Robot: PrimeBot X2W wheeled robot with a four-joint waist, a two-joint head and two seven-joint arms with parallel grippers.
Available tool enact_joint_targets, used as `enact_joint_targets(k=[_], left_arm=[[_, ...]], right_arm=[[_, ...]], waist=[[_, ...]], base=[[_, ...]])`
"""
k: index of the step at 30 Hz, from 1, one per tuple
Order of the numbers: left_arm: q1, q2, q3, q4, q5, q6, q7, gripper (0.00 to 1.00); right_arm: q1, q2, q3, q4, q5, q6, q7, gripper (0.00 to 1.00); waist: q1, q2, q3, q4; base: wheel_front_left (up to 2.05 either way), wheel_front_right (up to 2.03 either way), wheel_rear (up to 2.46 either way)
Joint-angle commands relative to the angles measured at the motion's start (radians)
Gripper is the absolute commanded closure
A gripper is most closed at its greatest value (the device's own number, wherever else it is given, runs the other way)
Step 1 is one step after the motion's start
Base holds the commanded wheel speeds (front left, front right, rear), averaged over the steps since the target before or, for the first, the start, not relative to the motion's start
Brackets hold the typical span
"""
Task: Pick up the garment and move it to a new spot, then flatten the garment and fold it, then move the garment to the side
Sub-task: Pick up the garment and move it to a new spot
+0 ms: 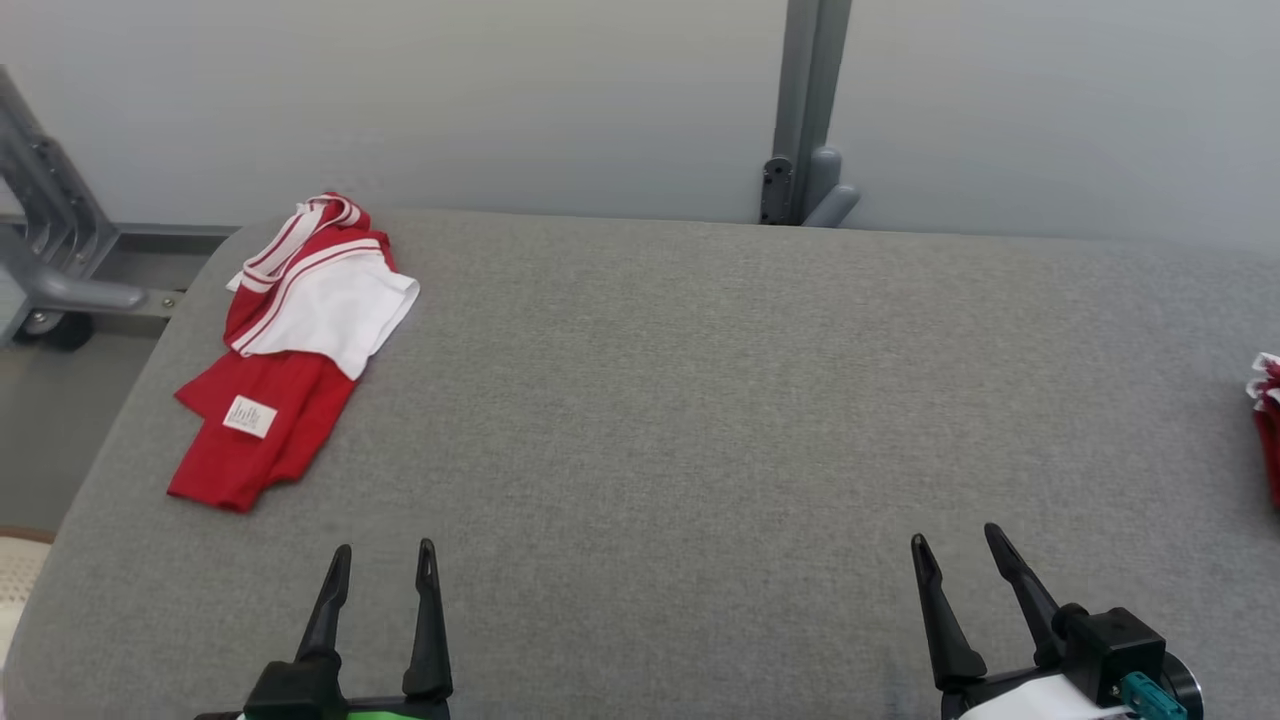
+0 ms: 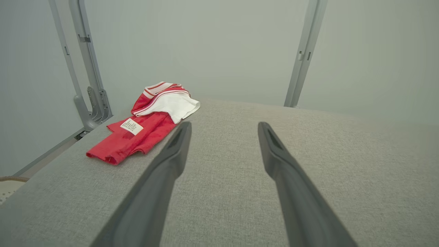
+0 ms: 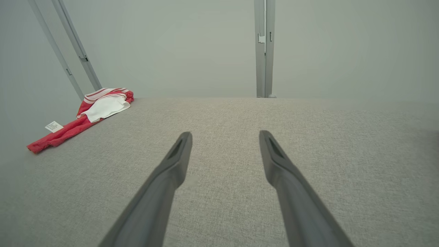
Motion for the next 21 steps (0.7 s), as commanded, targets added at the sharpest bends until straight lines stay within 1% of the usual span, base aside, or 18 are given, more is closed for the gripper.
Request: enact_joint_targets(k=[1,8,12,16,21], left_arm=[[-0.011,0.001,0.001,-0.003,-0.002,0.006,0.000,0.00],[-0.019,0.001,0.007,-0.013,-0.004,0.017,0.000,0.00],[-0.021,0.001,0.014,-0.017,-0.004,0.021,0.000,0.00],[-0.027,0.001,0.016,-0.019,-0.006,0.018,0.000,0.00],[-0.034,0.001,0.015,-0.023,-0.007,0.020,0.000,0.00]], right_arm=[[-0.010,-0.001,-0.001,0.001,0.000,-0.001,-0.003,0.00],[-0.010,-0.005,0.000,0.007,0.002,-0.001,-0.003,0.00],[-0.007,-0.004,0.008,0.009,0.005,-0.001,-0.003,0.00],[-0.020,-0.005,0.018,0.009,0.003,-0.001,-0.003,0.00],[-0.026,-0.008,0.025,0.009,0.002,-0.001,-0.003,0.00]], waist=[[0.0000,0.0000,0.023,0.058],[0.0000,0.0000,0.041,0.135],[0.0000,0.0000,0.043,0.167],[0.0000,0.0000,0.052,0.183],[0.0000,0.0000,0.068,0.187]], base=[[0.00,0.00,0.00],[0.00,0.00,0.00],[0.00,0.00,0.00],[0.00,0.00,0.00],[0.00,0.00,0.00]])
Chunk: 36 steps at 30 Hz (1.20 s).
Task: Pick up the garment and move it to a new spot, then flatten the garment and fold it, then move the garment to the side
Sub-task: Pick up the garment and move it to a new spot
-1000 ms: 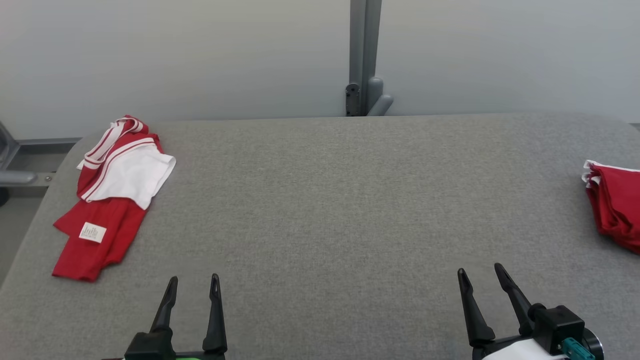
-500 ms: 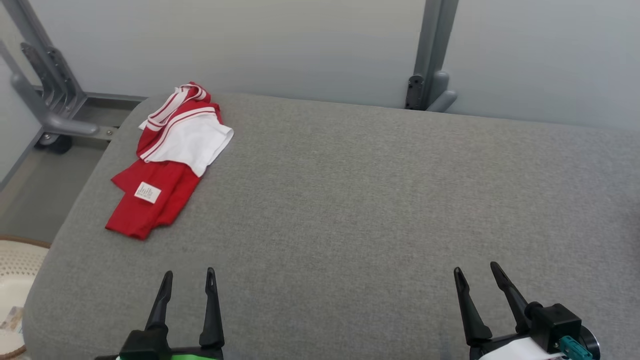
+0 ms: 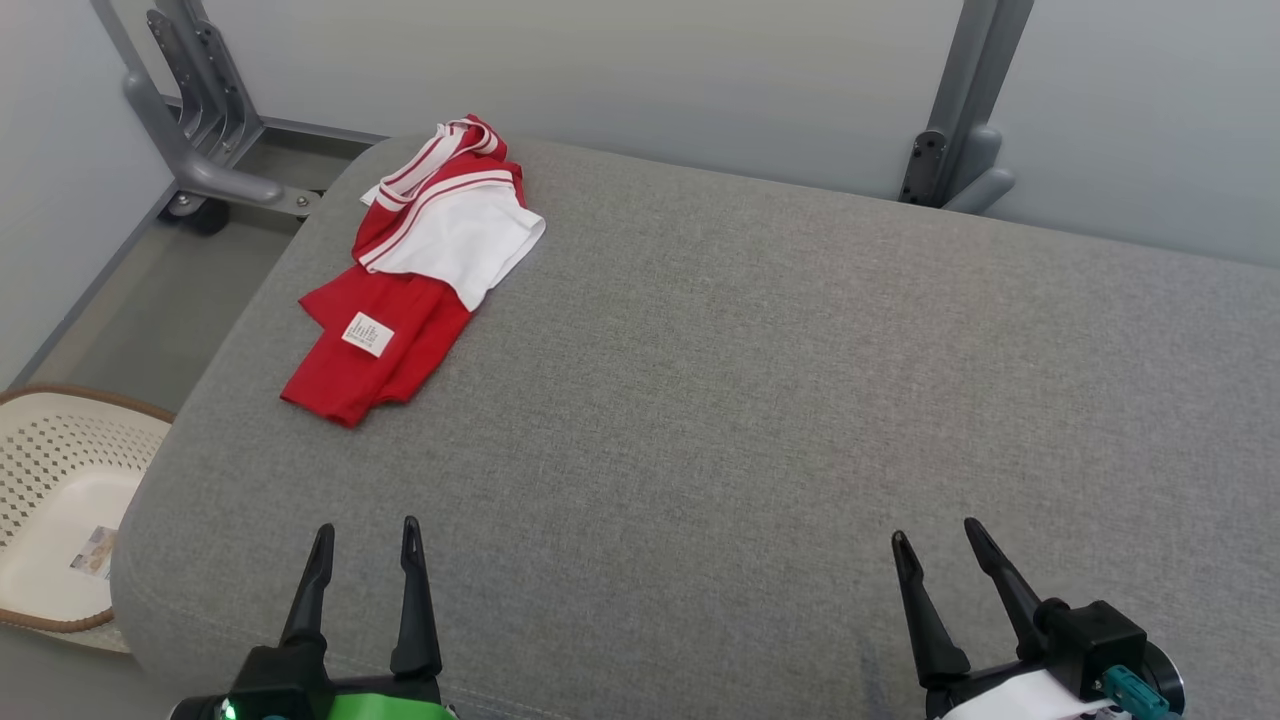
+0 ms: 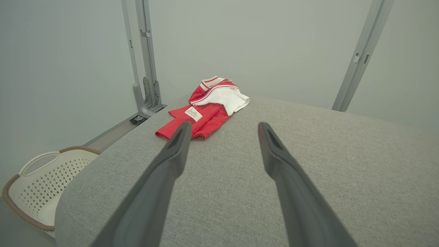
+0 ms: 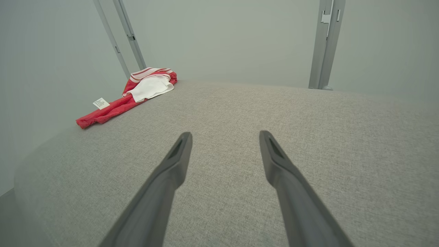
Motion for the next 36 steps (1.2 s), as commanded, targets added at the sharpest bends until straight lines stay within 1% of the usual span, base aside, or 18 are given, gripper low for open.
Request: enact_joint_targets(k=[1,8,14,17,19,23,24,29,31,36], left_arm=[[-0.015,0.001,0.001,-0.004,-0.005,0.003,0.000,0.00],[-0.061,0.001,0.011,-0.005,-0.020,0.001,0.000,0.00],[-0.194,0.001,0.075,-0.004,-0.055,0.009,0.000,0.00],[-0.282,0.001,0.121,0.017,-0.061,-0.012,0.000,0.00],[-0.353,0.000,0.149,0.052,-0.066,-0.033,0.000,0.00],[-0.522,0.009,0.208,0.172,-0.059,-0.086,0.000,0.00],[-0.565,0.014,0.219,0.223,-0.066,-0.099,0.001,0.00],[-0.796,0.065,0.251,0.460,-0.099,-0.144,0.007,0.00],[-0.882,0.088,0.255,0.552,-0.115,-0.156,0.030,0.00],[-1.058,0.159,0.246,0.745,-0.139,-0.176,0.128,0.00]], right_arm=[[-0.010,-0.007,0.003,0.002,-0.001,-0.001,-0.003,0.00],[-0.025,-0.020,0.012,0.001,-0.002,-0.001,-0.003,0.00],[-0.069,-0.049,0.017,-0.011,-0.013,-0.001,-0.003,0.00],[-0.095,-0.065,0.024,-0.014,-0.016,-0.001,-0.003,0.00],[-0.117,-0.077,0.025,-0.018,-0.019,-0.001,-0.003,0.00],[-0.155,-0.103,0.026,-0.025,-0.025,-0.001,-0.003,0.00],[-0.166,-0.109,0.024,-0.027,-0.027,-0.001,-0.003,0.00],[-0.206,-0.127,0.022,-0.035,-0.027,-0.001,-0.003,0.00],[-0.222,-0.132,0.019,-0.042,-0.022,-0.001,-0.003,0.00],[-0.248,-0.141,0.021,-0.057,-0.022,-0.001,-0.003,0.00]], waist=[[0.0000,0.0000,0.011,0.002],[0.0000,0.0000,0.055,-0.022],[0.0000,0.0000,0.142,-0.053],[0.0000,0.0000,0.198,-0.073],[0.0000,0.0000,0.239,-0.085],[0.0000,0.0000,0.322,-0.106],[0.0000,0.0000,0.340,-0.111],[0.0000,0.0000,0.421,-0.141],[0.0000,0.0000,0.448,-0.153],[0.0000,0.0000,0.512,-0.189]], base=[[0.00,0.00,0.00],[0.00,0.00,0.00],[0.00,0.00,0.00],[0.00,0.00,0.00],[0.00,0.00,0.00],[0.00,0.00,0.00],[0.00,0.00,0.00],[0.00,0.00,0.00],[0.00,0.00,0.00],[0.00,0.00,0.00]])
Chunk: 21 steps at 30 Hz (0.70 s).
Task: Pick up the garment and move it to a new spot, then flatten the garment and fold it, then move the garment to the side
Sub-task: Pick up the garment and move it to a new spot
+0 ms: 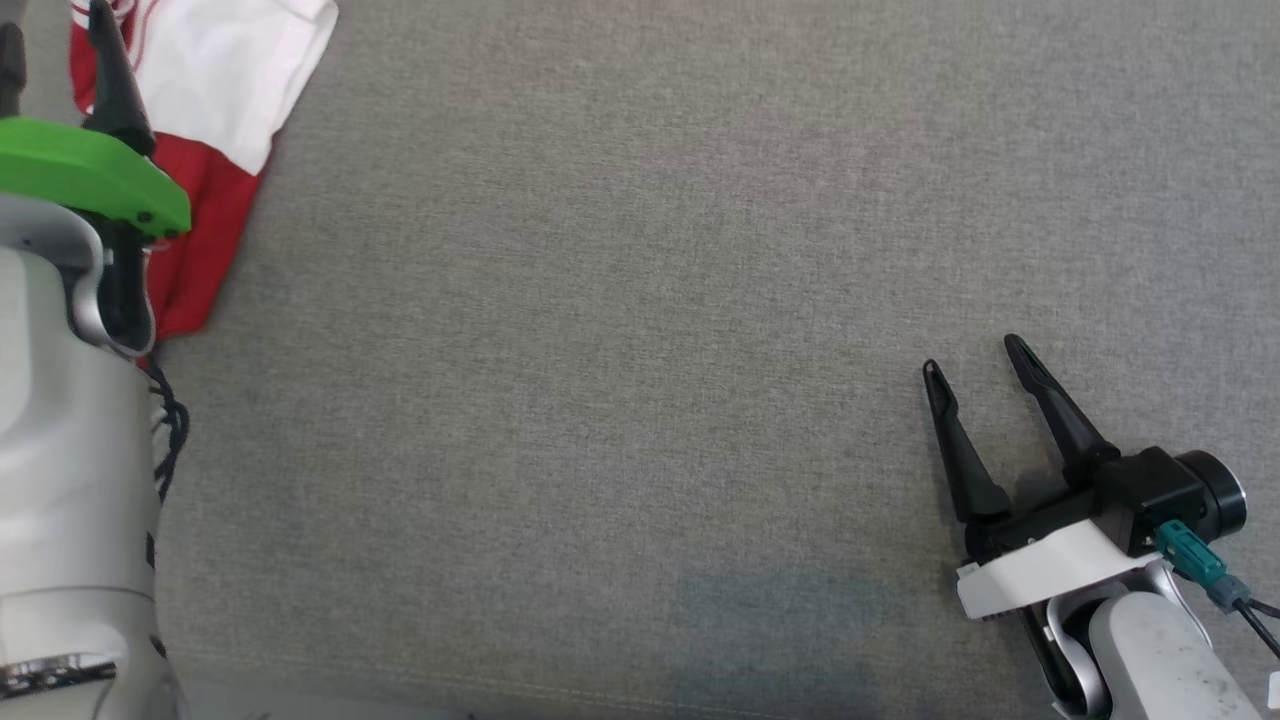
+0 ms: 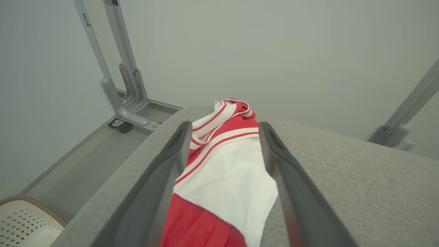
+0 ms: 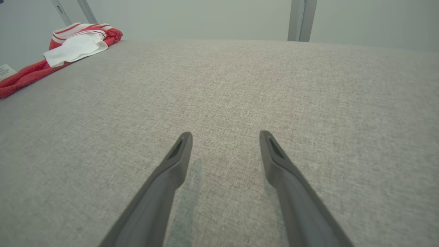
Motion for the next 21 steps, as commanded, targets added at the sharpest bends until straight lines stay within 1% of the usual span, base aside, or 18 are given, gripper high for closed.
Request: enact_joint_targets(k=[1,5,8,12,16,20,21], left_arm=[[-0.074,0.031,-0.008,0.065,-0.013,-0.011,0.041,0.00],[-0.179,0.074,-0.018,0.183,-0.037,-0.020,0.142,0.00],[-0.225,0.094,-0.022,0.232,-0.035,-0.021,0.180,0.00],[-0.291,0.124,-0.033,0.323,-0.028,-0.007,0.247,0.00],[-0.335,0.139,-0.038,0.402,-0.036,-0.006,0.312,0.00],[-0.346,0.133,-0.052,0.457,-0.031,0.000,0.363,0.00],[-0.347,0.133,-0.054,0.464,-0.033,-0.001,0.365,0.03]], right_arm=[[-0.024,-0.009,0.003,-0.008,-0.001,-0.001,-0.003,0.00],[-0.035,-0.018,0.003,-0.014,0.002,-0.001,-0.003,0.00],[-0.037,-0.024,0.005,-0.015,0.002,-0.001,-0.001,0.00],[-0.048,-0.034,0.012,-0.015,0.000,-0.002,0.001,0.00],[-0.060,-0.042,0.011,-0.013,0.002,-0.003,0.006,0.00],[-0.067,-0.046,0.008,-0.010,-0.002,-0.003,0.008,0.00],[-0.069,-0.045,0.009,-0.009,-0.002,-0.003,0.008,0.00]], waist=[[-0.0001,0.0000,0.096,-0.069],[-0.0001,0.0000,0.136,-0.090],[-0.0001,0.0000,0.154,-0.098],[-0.0001,0.0000,0.184,-0.113],[-0.0001,0.0000,0.209,-0.123],[-0.0001,0.0000,0.224,-0.123],[-0.0001,0.0000,0.225,-0.123]], base=[[0.00,0.00,0.00],[0.00,0.00,0.00],[0.00,0.00,0.00],[0.00,0.00,0.00],[0.00,0.00,0.00],[0.00,0.00,0.00],[0.00,0.00,0.00]])
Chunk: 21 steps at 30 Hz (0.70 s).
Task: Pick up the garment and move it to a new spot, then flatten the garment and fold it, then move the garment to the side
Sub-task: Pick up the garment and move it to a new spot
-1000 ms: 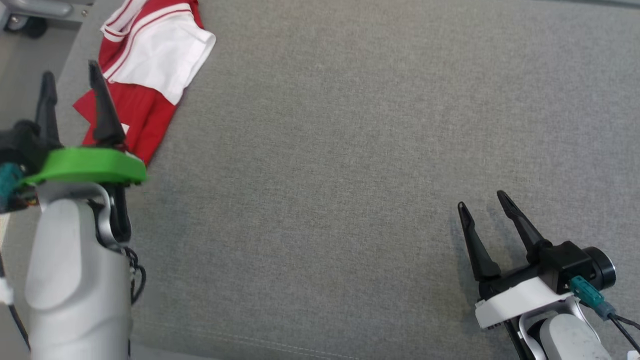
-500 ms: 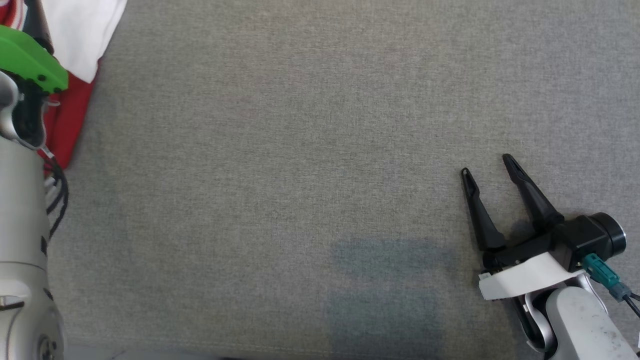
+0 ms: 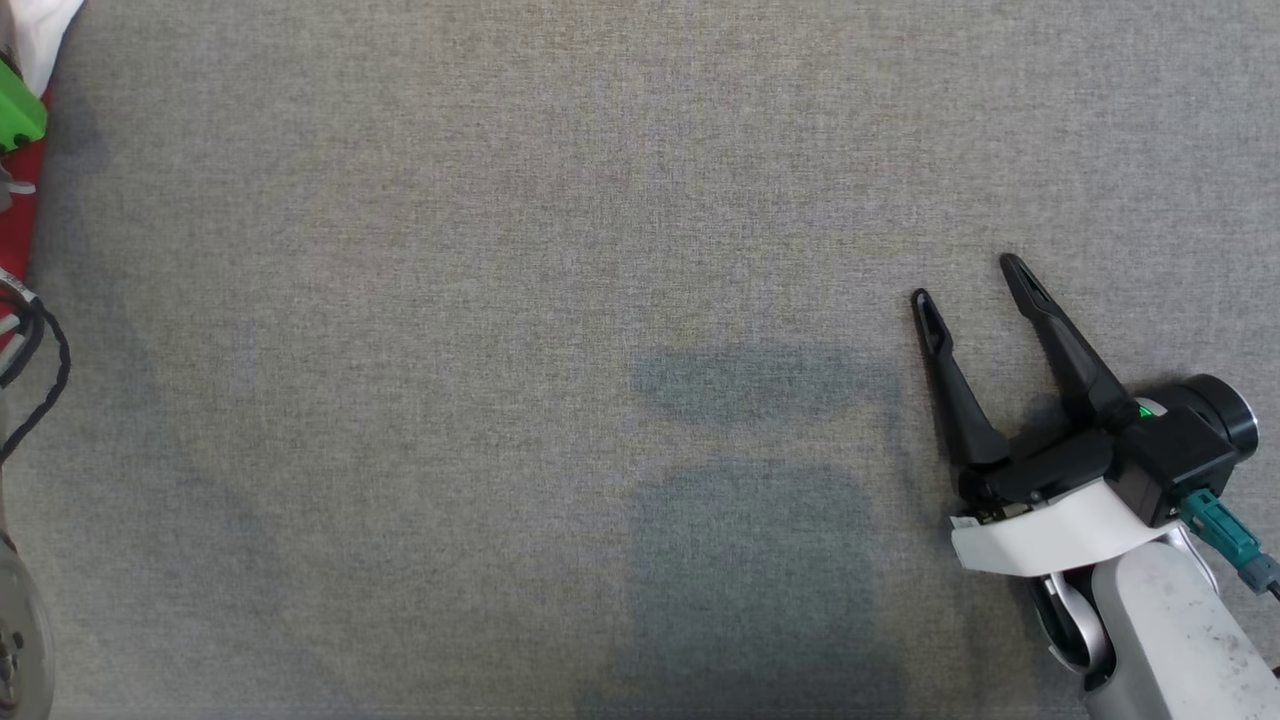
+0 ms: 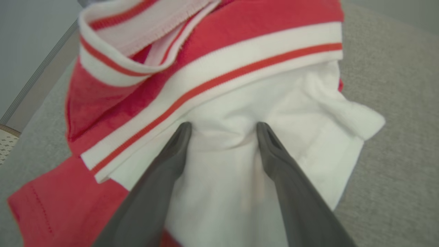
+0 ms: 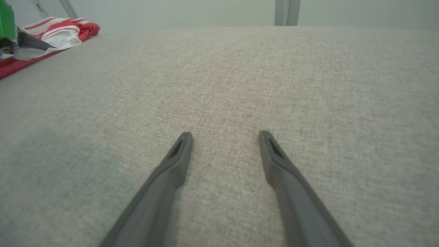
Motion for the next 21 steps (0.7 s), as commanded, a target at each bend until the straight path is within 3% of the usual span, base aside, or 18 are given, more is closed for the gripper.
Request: enact_joint_targets(k=[1,2,12,16,21], left_arm=[[0.011,-0.012,-0.011,0.022,0.009,0.001,0.001,0.82],[0.011,-0.010,-0.017,0.023,0.015,-0.001,-0.009,1.00],[0.039,0.021,-0.040,-0.018,0.020,-0.019,-0.263,1.00],[0.061,0.014,-0.065,-0.043,0.010,-0.026,-0.381,1.00],[0.093,-0.012,-0.127,-0.111,0.011,-0.027,-0.439,1.00]], right_arm=[[0.000,-0.017,-0.017,0.076,-0.003,-0.005,0.022,0.00],[-0.004,-0.016,-0.017,0.076,-0.003,-0.005,0.024,0.00],[-0.020,0.011,-0.001,0.078,0.003,-0.005,0.020,0.00],[-0.007,0.032,0.005,0.079,0.010,-0.004,0.014,0.00],[0.009,0.050,0.006,0.087,0.018,-0.004,0.012,0.00]], waist=[[0.0000,0.0000,0.010,-0.007],[0.0000,0.0000,0.011,-0.008],[0.0000,0.0000,-0.044,-0.011],[0.0000,0.0000,-0.118,-0.016],[0.0000,0.0000,-0.213,-0.028]], base=[[0.00,0.00,0.00],[0.00,0.00,0.00],[0.00,0.00,0.00],[0.00,0.00,0.00],[0.00,0.00,0.00]])
